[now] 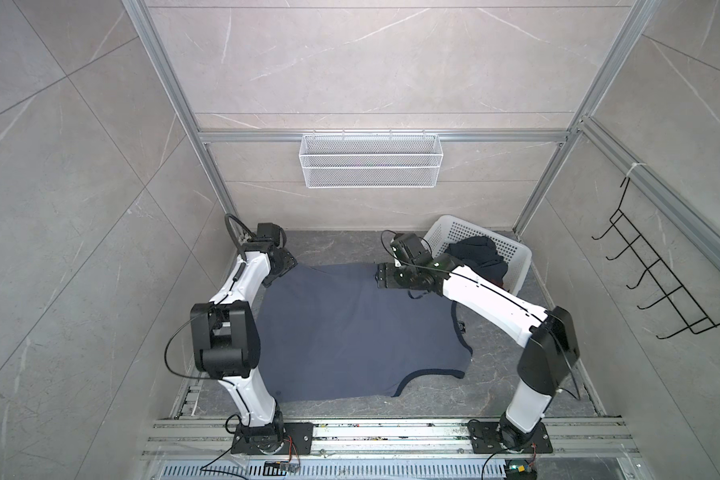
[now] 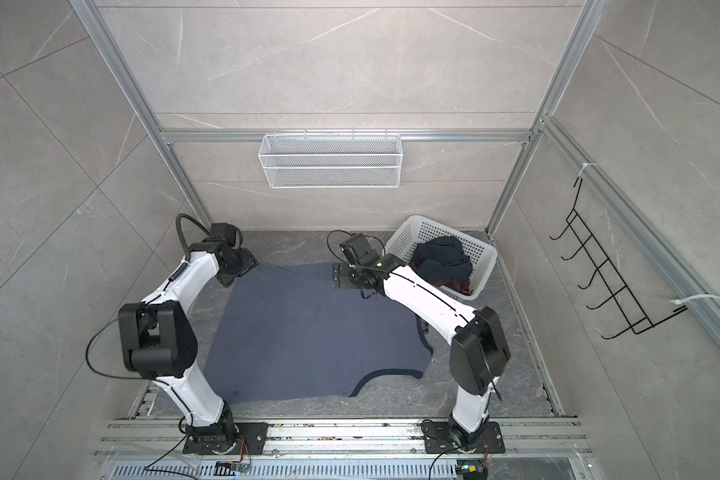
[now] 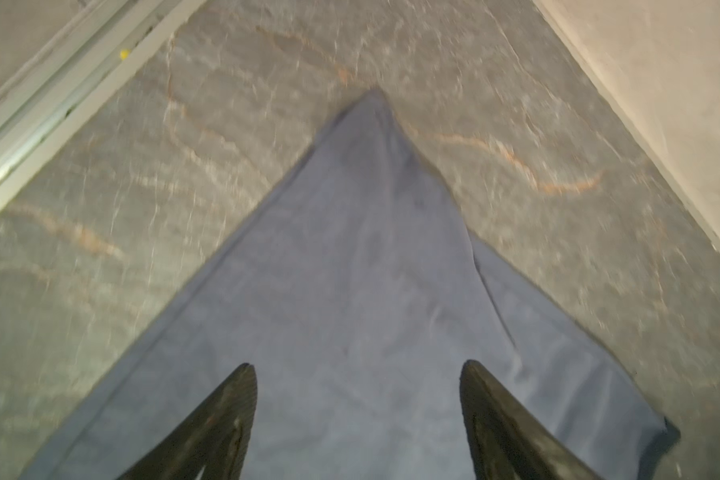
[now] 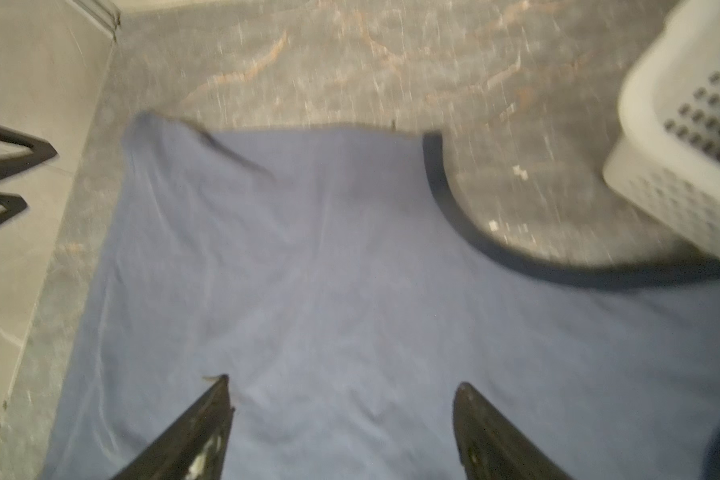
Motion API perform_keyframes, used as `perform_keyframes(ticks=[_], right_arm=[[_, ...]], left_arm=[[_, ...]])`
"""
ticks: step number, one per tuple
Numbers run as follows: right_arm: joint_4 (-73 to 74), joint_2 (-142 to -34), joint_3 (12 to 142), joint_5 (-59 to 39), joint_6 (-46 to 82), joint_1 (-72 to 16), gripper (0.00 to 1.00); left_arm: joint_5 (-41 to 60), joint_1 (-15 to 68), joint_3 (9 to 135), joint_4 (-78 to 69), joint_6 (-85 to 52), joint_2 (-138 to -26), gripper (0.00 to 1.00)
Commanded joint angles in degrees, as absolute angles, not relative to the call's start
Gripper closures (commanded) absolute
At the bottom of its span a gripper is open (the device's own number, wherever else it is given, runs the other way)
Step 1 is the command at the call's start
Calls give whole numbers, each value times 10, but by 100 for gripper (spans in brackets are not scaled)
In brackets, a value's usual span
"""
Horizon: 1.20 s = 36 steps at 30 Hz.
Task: Fold and stack the tank tops
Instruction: 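Reach both grippers to the far edge and pinch the tank top corners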
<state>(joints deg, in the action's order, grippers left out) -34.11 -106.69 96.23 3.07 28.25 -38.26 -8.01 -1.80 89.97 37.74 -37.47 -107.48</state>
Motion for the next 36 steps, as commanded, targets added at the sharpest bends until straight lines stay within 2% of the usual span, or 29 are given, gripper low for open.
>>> perform_keyframes(ticks=[1, 14, 23, 27, 36], right_arm=[[-365, -1136, 1047, 1, 238, -368, 20], [-425, -1376, 1331, 20, 185, -339, 29], [-526, -1517, 1528, 75, 178, -329, 30], [-539, -1548, 1556, 86, 180, -319, 30], [-523, -1576, 1557, 103, 175, -306, 29]], left_arm=[[-79, -47, 972, 400, -344, -1134, 23], [-10, -83, 1211, 429, -301, -1354, 30], [28, -80, 1236, 428, -309, -1404, 40], [35, -76, 1237, 425, -308, -1412, 45], [32, -67, 1239, 423, -305, -1418, 52]])
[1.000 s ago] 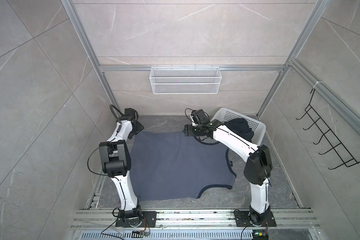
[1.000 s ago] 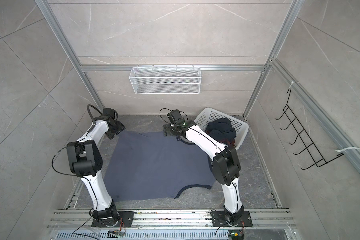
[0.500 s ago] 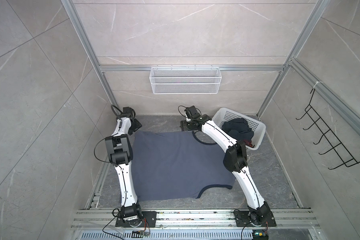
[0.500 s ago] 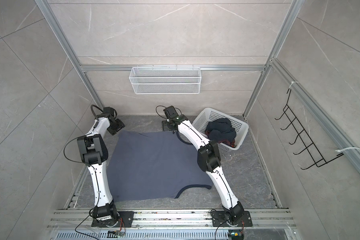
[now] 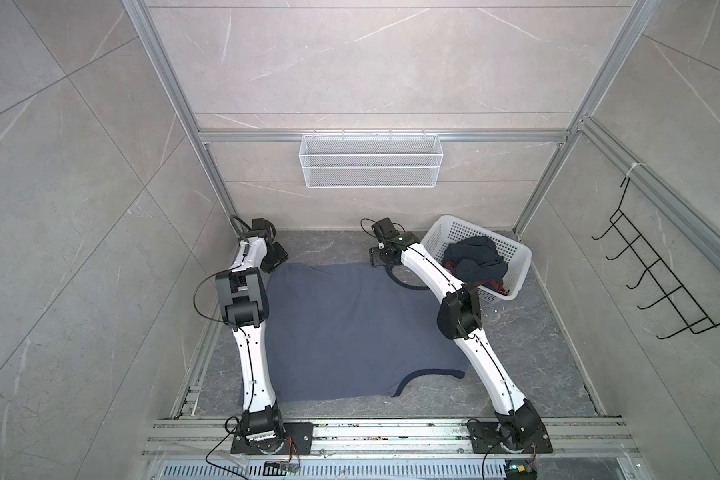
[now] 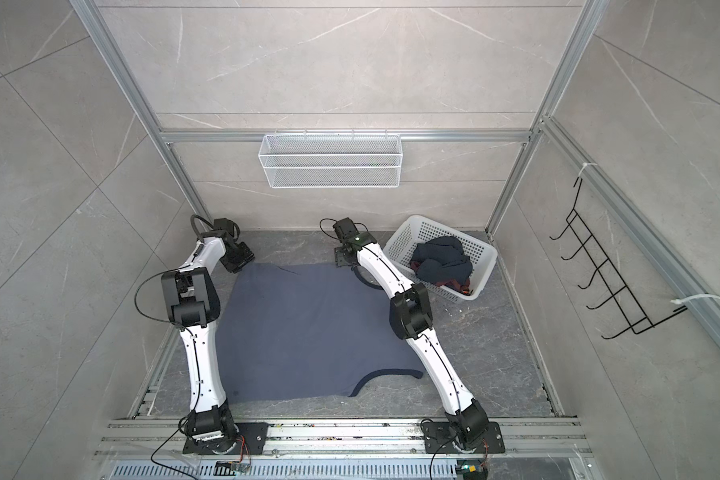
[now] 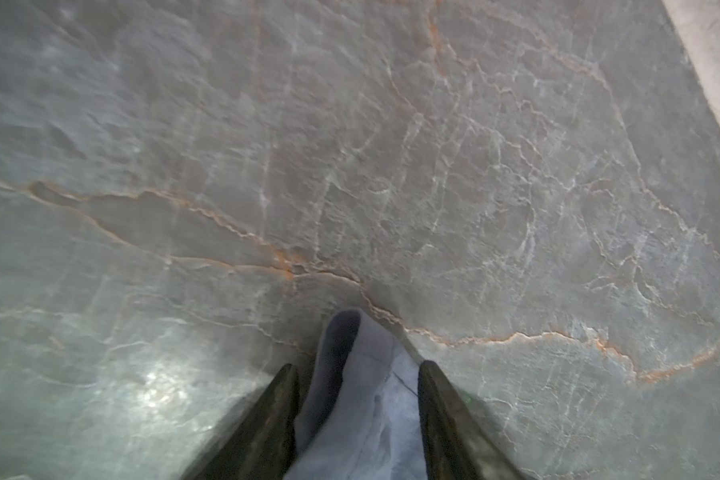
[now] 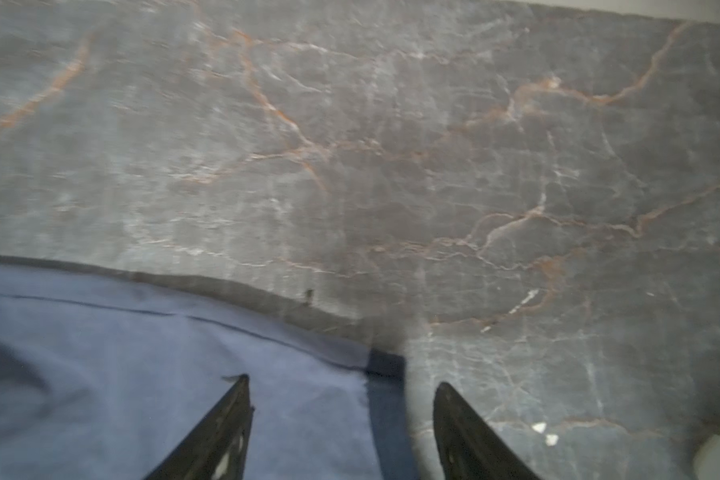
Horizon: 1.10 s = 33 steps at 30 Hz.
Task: Fold and stack the tank tops
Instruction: 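Reach both grippers to the far edge and pinch the tank top corners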
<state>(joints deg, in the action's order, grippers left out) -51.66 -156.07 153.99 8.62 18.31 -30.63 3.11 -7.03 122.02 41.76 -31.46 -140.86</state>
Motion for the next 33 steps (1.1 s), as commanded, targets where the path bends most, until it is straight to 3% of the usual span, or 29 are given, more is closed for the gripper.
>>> perform_keyframes(ticks=[1, 8, 12, 18, 22, 26, 33], right_arm=[[-521, -1581, 1559, 104, 175, -305, 29], [-515, -1609, 1575, 113, 173, -301, 29], [-516, -1631, 1596, 104, 174, -299, 36], [-500, -1638, 1603, 83, 172, -296, 63], [-507, -1632, 1606, 85, 175, -292, 90], [-503, -1610, 1606, 85, 172, -285, 99], [-488, -1574, 1608, 55, 154, -285, 100]], left_arm=[[25, -66, 1241, 424, -303, -1420, 52], [-3, -68, 1258, 437, -300, -1428, 63], [-4, -69, 1257, 435, -300, -1427, 67], [4, -71, 1246, 419, -299, -1419, 72], [15, -79, 1225, 396, -304, -1403, 78], [26, -92, 1190, 361, -309, -1374, 86], [50, -115, 1180, 328, -302, -1320, 97]])
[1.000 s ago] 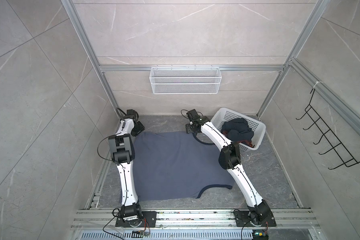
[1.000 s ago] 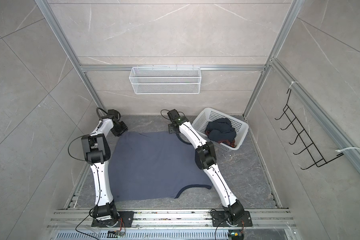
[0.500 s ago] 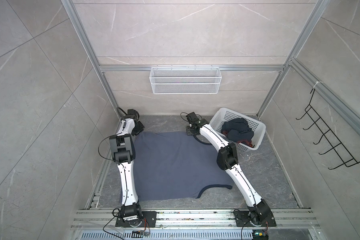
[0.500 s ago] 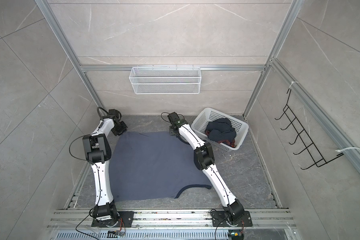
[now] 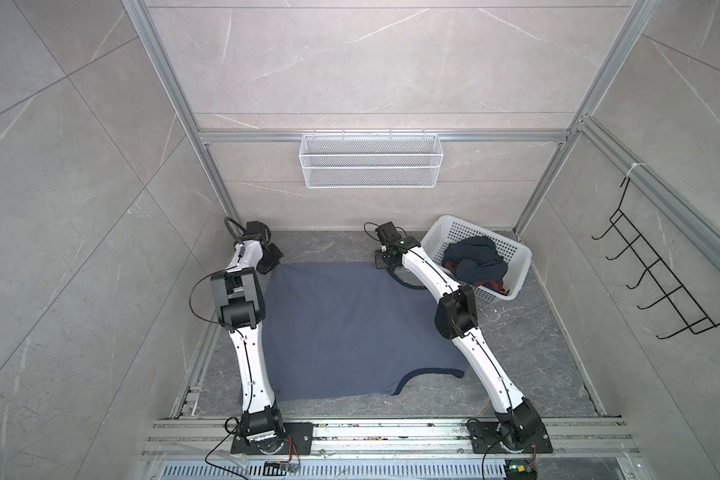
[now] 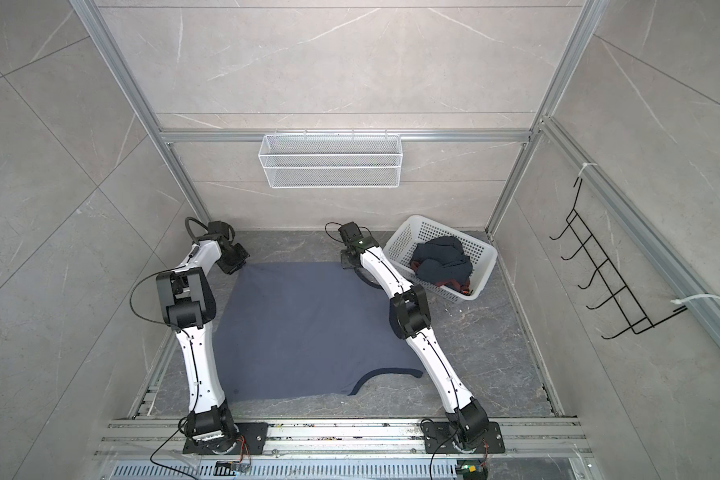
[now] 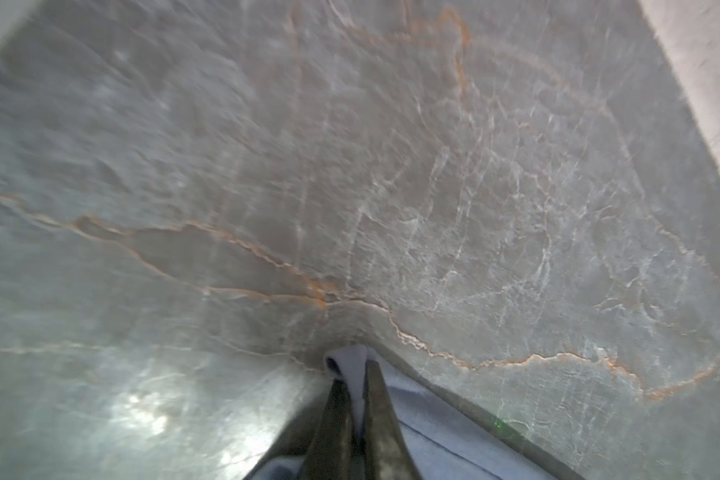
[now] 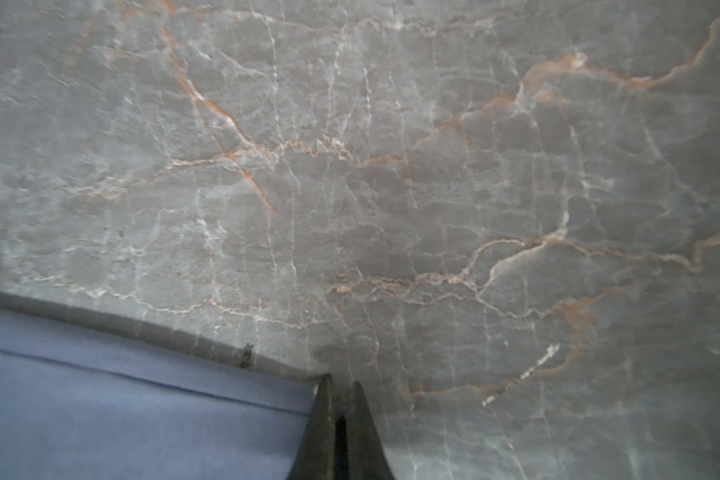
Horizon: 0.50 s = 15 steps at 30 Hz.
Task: Fold and stack the tank tops
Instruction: 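Reach both grippers to the far edge and pinch the tank top corners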
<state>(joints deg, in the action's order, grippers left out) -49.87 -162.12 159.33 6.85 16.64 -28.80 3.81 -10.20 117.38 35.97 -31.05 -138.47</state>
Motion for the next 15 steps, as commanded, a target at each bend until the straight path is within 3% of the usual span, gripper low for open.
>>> perform_keyframes(ticks=[1, 15], right_arm=[[-489, -1571, 1608, 52, 154, -284, 100], [-497, -1539, 1608, 35, 161, -285, 100]], left_arm=[[58, -116, 1183, 326, -299, -1317, 98], [61, -116, 1168, 330, -283, -1287, 98]])
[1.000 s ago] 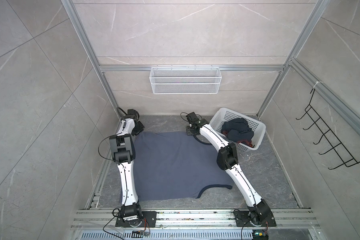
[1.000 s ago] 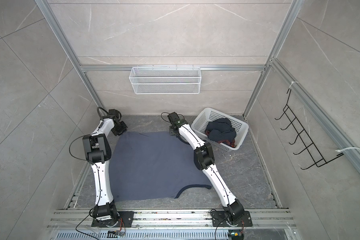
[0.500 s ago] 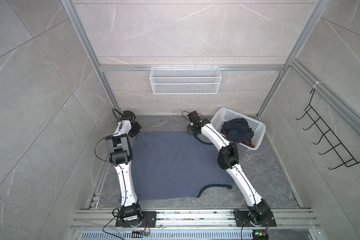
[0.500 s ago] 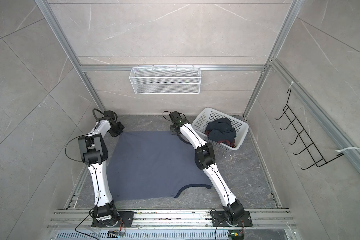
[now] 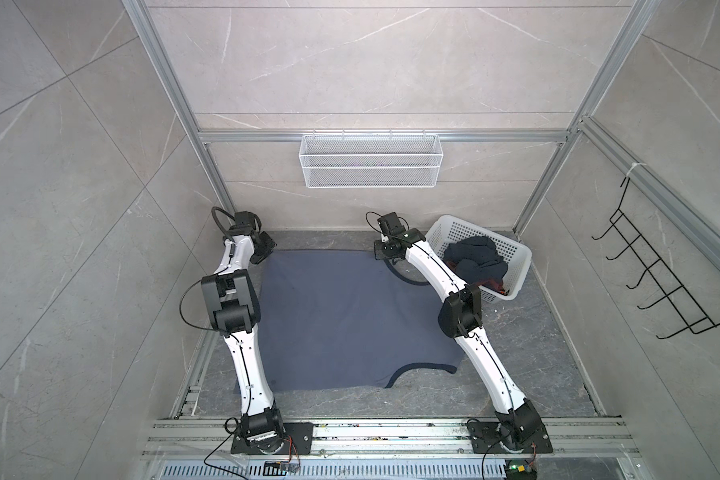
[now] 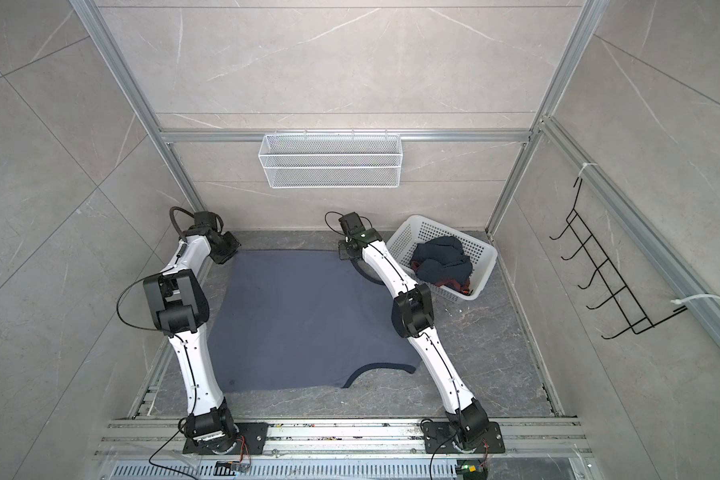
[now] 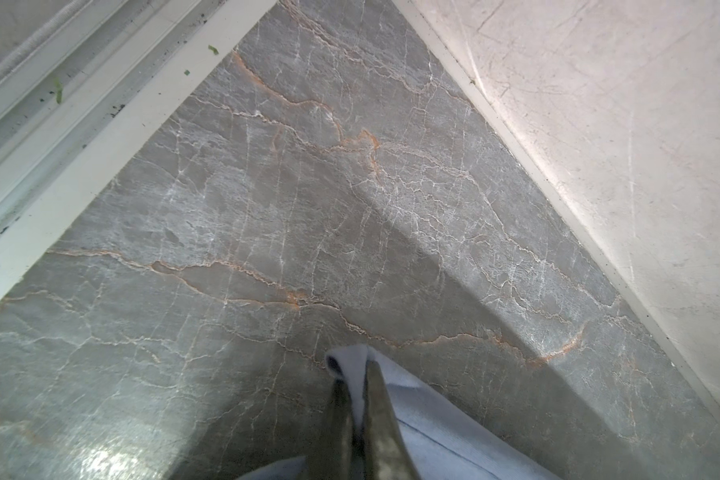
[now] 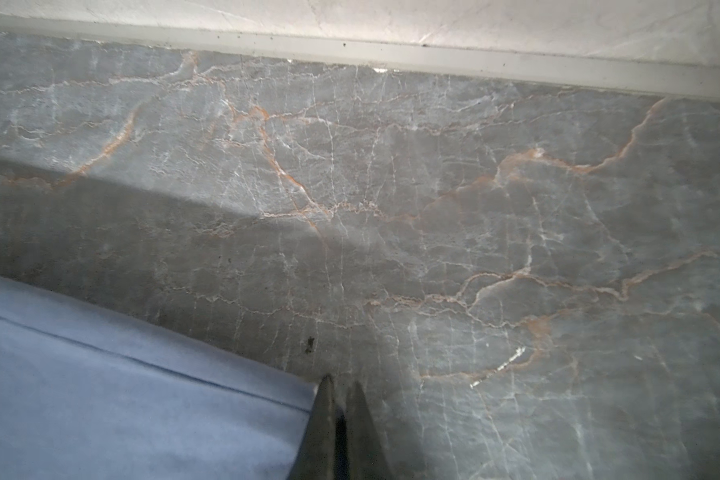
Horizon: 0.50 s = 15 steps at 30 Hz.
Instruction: Fold and stack the tank tops
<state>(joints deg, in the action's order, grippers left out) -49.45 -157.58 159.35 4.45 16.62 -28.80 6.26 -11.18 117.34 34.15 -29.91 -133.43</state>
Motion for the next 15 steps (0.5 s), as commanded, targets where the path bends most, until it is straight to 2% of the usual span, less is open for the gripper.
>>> perform_keyframes(ticks=[1, 5, 9, 15], right_arm=[[-499, -1534, 1606, 27, 163, -286, 100], [-504, -1509, 1579, 12, 167, -300, 100], [-509, -1476, 1520, 41, 168, -324, 100], [-419, -1371, 1314, 54, 176, -329, 100]], left_arm=[[61, -116, 1162, 328, -283, -1279, 98], [55, -116, 1111, 306, -289, -1238, 98], [53, -116, 1036, 264, -293, -1183, 99], [45, -117, 937, 220, -293, -1113, 98]])
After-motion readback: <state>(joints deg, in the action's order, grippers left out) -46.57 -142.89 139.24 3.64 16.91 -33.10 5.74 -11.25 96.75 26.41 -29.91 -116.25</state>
